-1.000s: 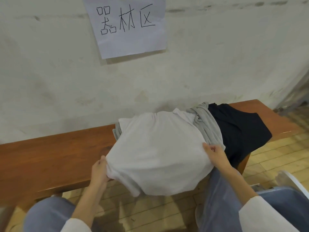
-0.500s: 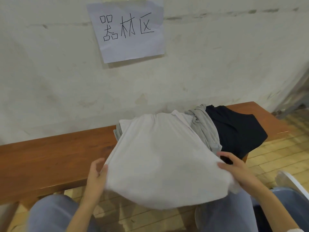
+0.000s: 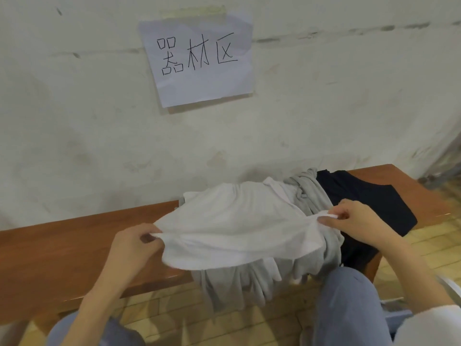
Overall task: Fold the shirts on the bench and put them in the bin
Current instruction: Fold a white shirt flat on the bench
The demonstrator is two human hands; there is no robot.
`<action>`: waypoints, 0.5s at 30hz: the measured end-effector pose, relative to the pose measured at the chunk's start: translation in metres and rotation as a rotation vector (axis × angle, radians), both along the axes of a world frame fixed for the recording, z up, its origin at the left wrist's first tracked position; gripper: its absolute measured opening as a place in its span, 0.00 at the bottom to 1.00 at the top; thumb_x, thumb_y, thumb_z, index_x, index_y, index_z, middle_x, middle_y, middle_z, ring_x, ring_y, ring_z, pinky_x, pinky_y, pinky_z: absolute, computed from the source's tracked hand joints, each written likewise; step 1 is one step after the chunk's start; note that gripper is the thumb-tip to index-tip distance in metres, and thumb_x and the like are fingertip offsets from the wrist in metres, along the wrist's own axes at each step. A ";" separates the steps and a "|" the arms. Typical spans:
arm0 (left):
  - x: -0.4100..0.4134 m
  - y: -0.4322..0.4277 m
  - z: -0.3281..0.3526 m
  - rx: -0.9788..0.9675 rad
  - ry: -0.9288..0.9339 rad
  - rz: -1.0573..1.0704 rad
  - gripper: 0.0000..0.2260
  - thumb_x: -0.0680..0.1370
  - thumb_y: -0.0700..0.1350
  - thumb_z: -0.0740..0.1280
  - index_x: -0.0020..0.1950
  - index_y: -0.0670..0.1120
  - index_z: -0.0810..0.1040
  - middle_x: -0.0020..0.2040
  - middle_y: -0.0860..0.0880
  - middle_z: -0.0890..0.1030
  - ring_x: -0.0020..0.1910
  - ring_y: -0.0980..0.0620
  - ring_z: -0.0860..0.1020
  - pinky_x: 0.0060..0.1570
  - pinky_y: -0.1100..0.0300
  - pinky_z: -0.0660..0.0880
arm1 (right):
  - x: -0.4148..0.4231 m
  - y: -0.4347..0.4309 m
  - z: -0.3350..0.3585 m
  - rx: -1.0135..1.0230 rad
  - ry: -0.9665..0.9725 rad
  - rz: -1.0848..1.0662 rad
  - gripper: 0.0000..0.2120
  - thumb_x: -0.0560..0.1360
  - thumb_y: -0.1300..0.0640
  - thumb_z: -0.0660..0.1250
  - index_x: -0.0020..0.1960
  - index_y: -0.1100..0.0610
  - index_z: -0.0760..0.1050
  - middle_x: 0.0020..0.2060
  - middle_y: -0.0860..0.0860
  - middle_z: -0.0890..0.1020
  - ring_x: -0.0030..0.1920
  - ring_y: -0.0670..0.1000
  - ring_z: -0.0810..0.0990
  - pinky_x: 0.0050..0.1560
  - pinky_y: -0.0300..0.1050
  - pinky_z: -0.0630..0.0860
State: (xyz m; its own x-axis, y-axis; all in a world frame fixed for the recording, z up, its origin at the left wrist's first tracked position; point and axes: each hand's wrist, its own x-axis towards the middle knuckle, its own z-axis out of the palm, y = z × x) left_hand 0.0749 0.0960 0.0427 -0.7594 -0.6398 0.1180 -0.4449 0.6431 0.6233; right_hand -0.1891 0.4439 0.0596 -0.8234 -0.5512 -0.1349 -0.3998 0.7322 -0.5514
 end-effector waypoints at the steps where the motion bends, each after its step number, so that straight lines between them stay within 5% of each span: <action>1: -0.003 -0.004 0.000 0.039 0.046 -0.019 0.05 0.71 0.36 0.72 0.39 0.47 0.82 0.43 0.55 0.78 0.43 0.58 0.77 0.39 0.67 0.71 | -0.001 -0.004 0.005 -0.080 -0.027 0.033 0.13 0.72 0.48 0.70 0.38 0.58 0.80 0.40 0.47 0.78 0.37 0.47 0.76 0.39 0.37 0.67; 4: -0.029 -0.011 0.010 0.386 0.313 0.004 0.05 0.77 0.40 0.67 0.46 0.46 0.82 0.47 0.56 0.80 0.45 0.64 0.78 0.44 0.65 0.72 | -0.019 -0.030 0.012 -0.360 -0.214 0.012 0.20 0.75 0.44 0.65 0.43 0.62 0.79 0.39 0.53 0.79 0.40 0.49 0.76 0.46 0.42 0.69; 7: -0.079 -0.034 -0.007 0.740 0.472 0.326 0.08 0.81 0.43 0.60 0.47 0.44 0.77 0.44 0.48 0.79 0.48 0.48 0.77 0.48 0.55 0.72 | -0.058 -0.081 -0.015 -0.577 -0.287 -0.216 0.27 0.76 0.43 0.64 0.45 0.71 0.74 0.35 0.56 0.71 0.37 0.53 0.69 0.41 0.49 0.67; 11: -0.117 -0.055 -0.056 1.113 0.321 0.633 0.15 0.83 0.46 0.57 0.58 0.34 0.74 0.53 0.39 0.78 0.56 0.43 0.75 0.52 0.53 0.72 | -0.085 -0.118 -0.082 -0.516 -0.509 -0.482 0.14 0.77 0.42 0.62 0.50 0.52 0.74 0.47 0.50 0.75 0.52 0.53 0.75 0.56 0.49 0.72; 15: -0.108 -0.051 -0.082 1.167 0.018 0.410 0.16 0.83 0.42 0.55 0.64 0.33 0.71 0.56 0.40 0.76 0.54 0.44 0.74 0.63 0.48 0.68 | -0.071 -0.092 -0.103 -0.254 -0.383 -0.234 0.21 0.72 0.43 0.70 0.37 0.57 0.64 0.32 0.51 0.66 0.32 0.48 0.64 0.37 0.42 0.59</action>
